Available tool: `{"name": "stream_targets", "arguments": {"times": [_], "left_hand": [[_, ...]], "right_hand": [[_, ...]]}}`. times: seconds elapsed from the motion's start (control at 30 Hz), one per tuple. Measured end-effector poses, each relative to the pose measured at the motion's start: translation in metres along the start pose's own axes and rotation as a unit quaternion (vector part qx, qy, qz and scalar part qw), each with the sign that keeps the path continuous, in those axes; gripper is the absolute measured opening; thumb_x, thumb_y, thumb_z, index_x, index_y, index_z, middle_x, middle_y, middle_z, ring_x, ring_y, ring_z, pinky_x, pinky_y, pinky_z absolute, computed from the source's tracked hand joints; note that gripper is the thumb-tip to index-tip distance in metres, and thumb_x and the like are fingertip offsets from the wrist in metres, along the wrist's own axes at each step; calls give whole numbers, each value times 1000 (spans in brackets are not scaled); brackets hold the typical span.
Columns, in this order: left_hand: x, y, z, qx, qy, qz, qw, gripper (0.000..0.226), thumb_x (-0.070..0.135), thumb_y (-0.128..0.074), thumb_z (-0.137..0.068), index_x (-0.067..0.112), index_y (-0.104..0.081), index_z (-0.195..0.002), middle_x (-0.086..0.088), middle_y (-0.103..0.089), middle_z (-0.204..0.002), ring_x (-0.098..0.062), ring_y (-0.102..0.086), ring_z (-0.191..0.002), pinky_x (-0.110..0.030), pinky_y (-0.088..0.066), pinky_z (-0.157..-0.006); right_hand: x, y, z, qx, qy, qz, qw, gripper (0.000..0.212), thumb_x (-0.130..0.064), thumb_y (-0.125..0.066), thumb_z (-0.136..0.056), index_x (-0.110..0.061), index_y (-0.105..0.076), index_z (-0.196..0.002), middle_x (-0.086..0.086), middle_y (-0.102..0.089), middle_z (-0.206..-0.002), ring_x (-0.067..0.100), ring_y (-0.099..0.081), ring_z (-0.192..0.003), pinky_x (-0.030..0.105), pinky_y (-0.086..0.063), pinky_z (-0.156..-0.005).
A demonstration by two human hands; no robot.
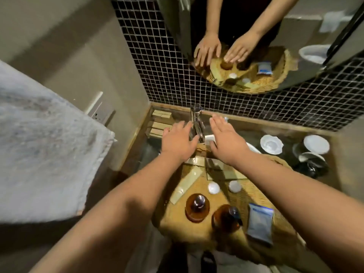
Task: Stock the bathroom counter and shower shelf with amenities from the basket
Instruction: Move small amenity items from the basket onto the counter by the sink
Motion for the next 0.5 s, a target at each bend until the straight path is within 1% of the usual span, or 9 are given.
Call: {"name": "stream_targets", "arguments": {"times": [0.1, 0.17, 0.23, 0.3, 0.37, 0.43, 0.5], "left_hand": [[24, 1, 29, -11, -10, -14, 1000, 67, 59, -30, -98, 21, -34, -153, -11, -45, -150, -29, -41, -137, -48, -31, -111], [35, -3, 41, -28, -17, -12, 999, 65, 60, -32, -98, 24, -37, -152, -11, -48, -146, -29, -45, -133, -46, -35, -107], [43, -7, 48, -51, -35, -18, 998, 65, 61, -37, -96, 26, -38, -150, -9, -49, -144, -30, -46, -131, -47, -36, -106], [50, -12, 53, -74, -84, -43, 993, 63, 60, -40, -96, 27, -38, -150, -7, -48, -146, -30, -43, -134, -48, -34, -110], [59, -21, 57, -105, -168, -92, 976, 59, 55, -43, -98, 29, -38, -150, -4, -49, -148, -27, -41, -137, -48, -30, -114], [64, -31, 59, -139, -237, -124, 953, 55, 47, -50, -98, 32, -38, -150, -1, -52, -143, -24, -44, -134, -47, -32, -113], [66, -40, 58, -188, -274, -128, 934, 60, 33, -61, -94, 35, -38, -150, 1, -53, -141, -23, -47, -132, -46, -36, -111]], "right_hand": [[12, 2, 35, 0, -20, -6, 1000, 69, -29, -38, -105, -8, -1, -159, 10, 8, -167, 25, 5, -154, 39, -3, -124], [20, 1, 51, -2, -26, 7, 1000, 70, -30, -39, -104, -9, -1, -160, 10, 9, -167, 25, 4, -154, 39, -4, -123], [28, -2, 63, -5, -38, 15, 999, 71, -30, -40, -104, -10, -1, -160, 10, 8, -167, 26, 4, -154, 39, -5, -123], [35, -7, 73, -9, -53, 8, 999, 69, -31, -39, -105, -10, -3, -160, 10, 6, -168, 26, 3, -154, 40, -5, -123], [43, -15, 81, -6, -70, -20, 997, 67, -35, -37, -106, -12, -7, -160, 7, 2, -168, 24, 1, -154, 41, -9, -122], [49, -27, 86, -19, -81, -52, 995, 65, -39, -36, -106, -15, -8, -160, 4, -2, -168, 22, -1, -154, 40, -13, -122], [54, -43, 90, -46, -84, -66, 993, 65, -41, -35, -106, -18, -8, -161, 2, -3, -168, 21, -4, -154, 40, -16, -121]]}}
Point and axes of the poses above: each hand's wrist, its own z-axis away from the middle knuckle, its own y-axis out of the back of the hand, x = y × z, the point moved 4 cm from there along -z, towards the middle knuckle
